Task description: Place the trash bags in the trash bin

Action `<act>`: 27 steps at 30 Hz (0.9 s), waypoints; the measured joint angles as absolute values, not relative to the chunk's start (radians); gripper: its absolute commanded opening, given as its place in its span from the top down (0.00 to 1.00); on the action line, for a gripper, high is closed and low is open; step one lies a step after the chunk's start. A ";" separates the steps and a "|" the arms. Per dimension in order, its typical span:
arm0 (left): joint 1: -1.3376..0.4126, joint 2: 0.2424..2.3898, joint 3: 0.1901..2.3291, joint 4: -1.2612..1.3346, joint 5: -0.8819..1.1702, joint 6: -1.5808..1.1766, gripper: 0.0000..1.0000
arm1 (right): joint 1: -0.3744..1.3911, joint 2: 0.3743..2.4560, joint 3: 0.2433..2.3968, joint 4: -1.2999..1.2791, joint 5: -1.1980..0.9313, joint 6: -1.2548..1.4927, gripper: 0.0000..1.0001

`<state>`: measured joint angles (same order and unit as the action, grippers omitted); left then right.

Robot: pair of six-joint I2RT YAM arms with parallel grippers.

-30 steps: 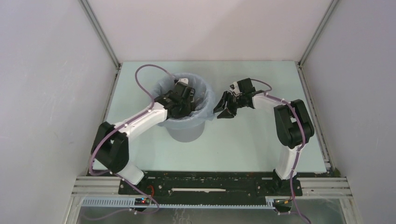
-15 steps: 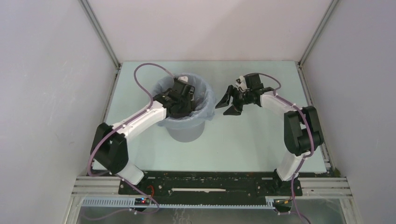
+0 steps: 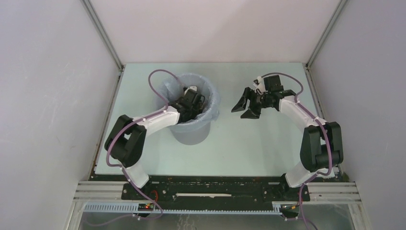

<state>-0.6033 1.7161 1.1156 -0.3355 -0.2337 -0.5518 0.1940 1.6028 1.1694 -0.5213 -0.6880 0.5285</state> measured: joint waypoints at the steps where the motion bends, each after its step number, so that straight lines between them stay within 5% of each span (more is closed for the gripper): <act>1: -0.604 1.716 1.112 -0.326 -0.234 -0.553 0.37 | 0.191 1.603 1.164 -0.524 -0.688 0.526 0.24; 27: -0.607 1.649 1.242 -0.539 -0.198 -0.540 0.28 | 0.166 1.571 1.135 -0.535 -0.700 0.521 0.25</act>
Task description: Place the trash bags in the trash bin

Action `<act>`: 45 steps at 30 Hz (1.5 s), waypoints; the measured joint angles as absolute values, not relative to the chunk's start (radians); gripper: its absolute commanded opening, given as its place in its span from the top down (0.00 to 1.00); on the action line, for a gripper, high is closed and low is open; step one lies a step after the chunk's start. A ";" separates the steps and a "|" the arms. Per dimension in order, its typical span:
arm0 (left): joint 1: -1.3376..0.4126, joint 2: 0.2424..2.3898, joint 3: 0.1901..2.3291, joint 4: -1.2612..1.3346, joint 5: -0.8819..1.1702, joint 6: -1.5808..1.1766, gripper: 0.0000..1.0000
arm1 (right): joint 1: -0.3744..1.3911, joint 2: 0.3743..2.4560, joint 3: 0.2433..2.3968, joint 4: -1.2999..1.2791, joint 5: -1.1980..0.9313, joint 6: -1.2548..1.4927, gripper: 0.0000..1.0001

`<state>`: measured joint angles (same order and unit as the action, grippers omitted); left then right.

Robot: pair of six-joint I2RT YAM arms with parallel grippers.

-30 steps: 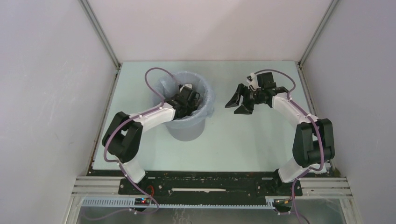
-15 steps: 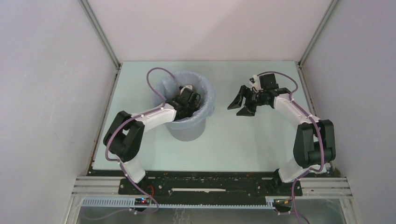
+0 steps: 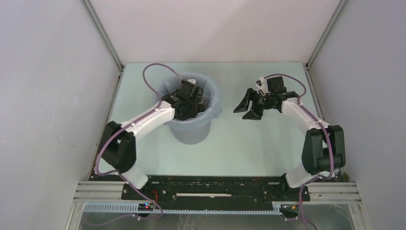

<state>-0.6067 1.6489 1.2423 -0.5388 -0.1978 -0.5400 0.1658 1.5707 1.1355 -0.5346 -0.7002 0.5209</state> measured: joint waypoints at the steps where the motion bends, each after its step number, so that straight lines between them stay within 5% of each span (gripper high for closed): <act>1: -0.607 1.630 1.248 -0.546 -0.198 -0.539 0.28 | 0.166 1.567 1.131 -0.532 -0.702 0.522 0.25; 14: -0.607 1.499 1.299 -0.670 -0.207 -0.530 0.27 | 0.166 1.552 1.104 -0.517 -0.716 0.526 0.24; 29: -0.606 1.147 1.665 -0.847 -0.297 -0.458 0.09 | 0.163 1.247 1.109 -0.651 -0.687 0.456 0.14; 32: -0.606 1.092 1.716 -0.865 -0.336 -0.445 0.05 | 0.163 1.182 1.133 -0.705 -0.671 0.440 0.02; 40: -0.604 0.951 1.761 -0.802 -0.414 -0.439 0.00 | 0.159 0.951 1.291 -0.819 -0.582 0.424 0.00; 45: -0.604 0.865 1.806 -0.715 -0.449 -0.409 0.00 | 0.159 0.863 1.581 -0.903 -0.447 0.408 0.00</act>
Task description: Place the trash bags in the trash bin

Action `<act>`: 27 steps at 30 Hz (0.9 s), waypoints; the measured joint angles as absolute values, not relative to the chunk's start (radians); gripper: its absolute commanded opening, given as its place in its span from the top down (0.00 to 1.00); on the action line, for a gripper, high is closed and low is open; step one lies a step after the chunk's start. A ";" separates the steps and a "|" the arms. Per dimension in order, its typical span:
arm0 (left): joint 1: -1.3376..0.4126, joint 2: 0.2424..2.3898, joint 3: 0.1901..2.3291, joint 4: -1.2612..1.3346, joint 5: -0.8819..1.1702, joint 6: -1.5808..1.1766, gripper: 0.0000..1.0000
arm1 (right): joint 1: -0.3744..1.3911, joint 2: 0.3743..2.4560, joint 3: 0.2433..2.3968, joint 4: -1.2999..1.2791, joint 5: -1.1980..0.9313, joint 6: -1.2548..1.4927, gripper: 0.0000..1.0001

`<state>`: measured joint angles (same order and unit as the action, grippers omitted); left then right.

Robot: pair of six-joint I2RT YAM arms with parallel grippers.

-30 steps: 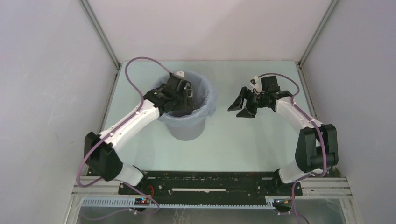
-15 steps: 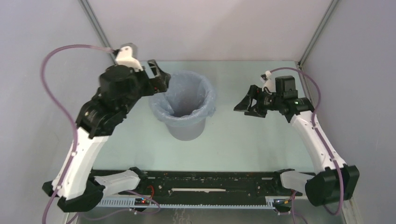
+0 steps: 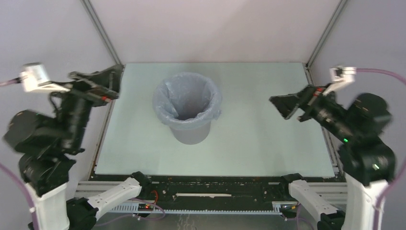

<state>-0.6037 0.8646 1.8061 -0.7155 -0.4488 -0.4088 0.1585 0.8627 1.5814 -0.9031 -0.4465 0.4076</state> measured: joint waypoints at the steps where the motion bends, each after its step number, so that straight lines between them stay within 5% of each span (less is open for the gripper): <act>1: -0.604 0.855 1.825 -0.702 -0.455 -0.403 0.00 | 0.159 0.859 1.657 -0.927 -0.417 0.404 0.00; 12: -0.604 0.823 1.999 -0.607 -0.521 -0.277 0.00 | 0.159 0.877 2.142 -1.068 -0.206 0.399 0.00; 27: -0.604 0.820 2.005 -0.641 -0.549 -0.244 0.00 | 0.159 0.941 2.163 -1.072 -0.185 0.430 0.00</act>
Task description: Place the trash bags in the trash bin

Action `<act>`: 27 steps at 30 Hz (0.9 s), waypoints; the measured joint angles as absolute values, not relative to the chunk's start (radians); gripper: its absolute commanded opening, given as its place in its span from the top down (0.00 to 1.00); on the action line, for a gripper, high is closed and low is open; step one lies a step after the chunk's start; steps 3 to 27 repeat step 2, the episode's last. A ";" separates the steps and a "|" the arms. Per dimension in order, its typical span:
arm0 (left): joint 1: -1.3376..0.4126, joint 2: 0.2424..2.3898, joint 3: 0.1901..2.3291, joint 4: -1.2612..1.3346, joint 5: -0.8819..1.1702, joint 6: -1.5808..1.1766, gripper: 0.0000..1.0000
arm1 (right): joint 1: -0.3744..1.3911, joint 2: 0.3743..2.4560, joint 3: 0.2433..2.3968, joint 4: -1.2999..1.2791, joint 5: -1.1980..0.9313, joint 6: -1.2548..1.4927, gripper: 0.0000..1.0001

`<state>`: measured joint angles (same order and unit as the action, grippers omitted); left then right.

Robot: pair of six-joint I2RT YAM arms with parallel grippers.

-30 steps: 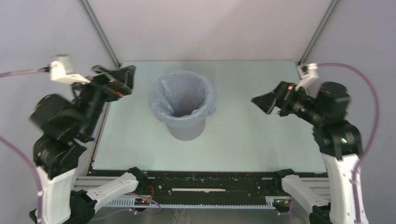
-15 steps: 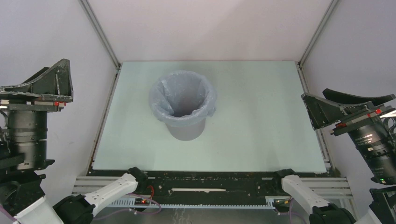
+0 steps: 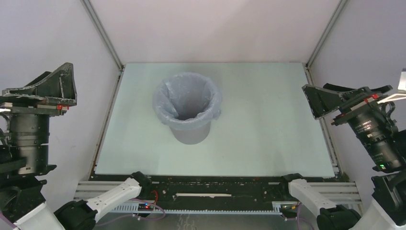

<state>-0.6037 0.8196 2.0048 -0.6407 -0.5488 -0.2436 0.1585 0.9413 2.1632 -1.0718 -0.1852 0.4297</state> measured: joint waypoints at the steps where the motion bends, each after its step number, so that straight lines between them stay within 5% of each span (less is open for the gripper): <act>1: -0.604 0.820 2.005 -0.641 -0.550 -0.244 0.00 | 0.159 0.934 2.137 -1.056 -0.189 0.429 0.00; 27: -0.604 0.820 2.005 -0.641 -0.550 -0.244 0.00 | 0.159 0.924 2.106 -1.047 -0.193 0.429 0.00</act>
